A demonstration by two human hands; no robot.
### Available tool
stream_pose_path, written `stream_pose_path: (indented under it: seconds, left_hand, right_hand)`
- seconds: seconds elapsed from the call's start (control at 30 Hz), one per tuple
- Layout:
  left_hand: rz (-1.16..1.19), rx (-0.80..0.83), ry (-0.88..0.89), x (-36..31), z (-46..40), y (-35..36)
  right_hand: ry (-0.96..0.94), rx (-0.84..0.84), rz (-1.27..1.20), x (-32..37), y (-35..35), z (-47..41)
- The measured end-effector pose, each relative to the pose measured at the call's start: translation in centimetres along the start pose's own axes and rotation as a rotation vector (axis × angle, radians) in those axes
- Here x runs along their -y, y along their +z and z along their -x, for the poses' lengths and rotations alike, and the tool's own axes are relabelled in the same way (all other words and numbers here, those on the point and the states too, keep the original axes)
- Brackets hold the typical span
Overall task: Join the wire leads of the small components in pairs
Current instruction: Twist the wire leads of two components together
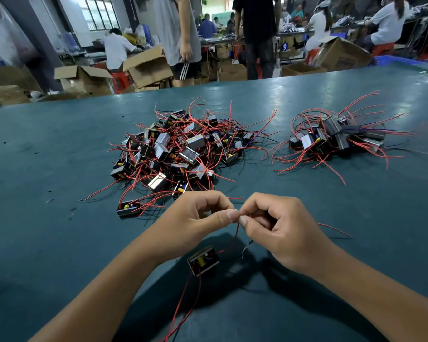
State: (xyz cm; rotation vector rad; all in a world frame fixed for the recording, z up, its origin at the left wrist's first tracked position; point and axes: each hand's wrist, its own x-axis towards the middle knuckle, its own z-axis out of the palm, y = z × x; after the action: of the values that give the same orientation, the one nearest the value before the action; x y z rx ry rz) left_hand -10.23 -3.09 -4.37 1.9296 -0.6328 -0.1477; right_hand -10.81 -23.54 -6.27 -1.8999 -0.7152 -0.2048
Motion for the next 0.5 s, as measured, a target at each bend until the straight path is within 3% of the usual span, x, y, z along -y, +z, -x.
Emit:
stream_pose_path:
  seconds: [0.2,0.5]
  left_hand:
    - [0.038,0.033,-0.032,-0.09,0.18,-0.34]
    - [0.323,0.034,-0.191,-0.05,-0.20,0.43]
  right_hand:
    - [-0.001,0.004,-0.005,0.05,-0.04,-0.07]
    - [-0.062,-0.011,0.042,0.01,0.02,0.07]
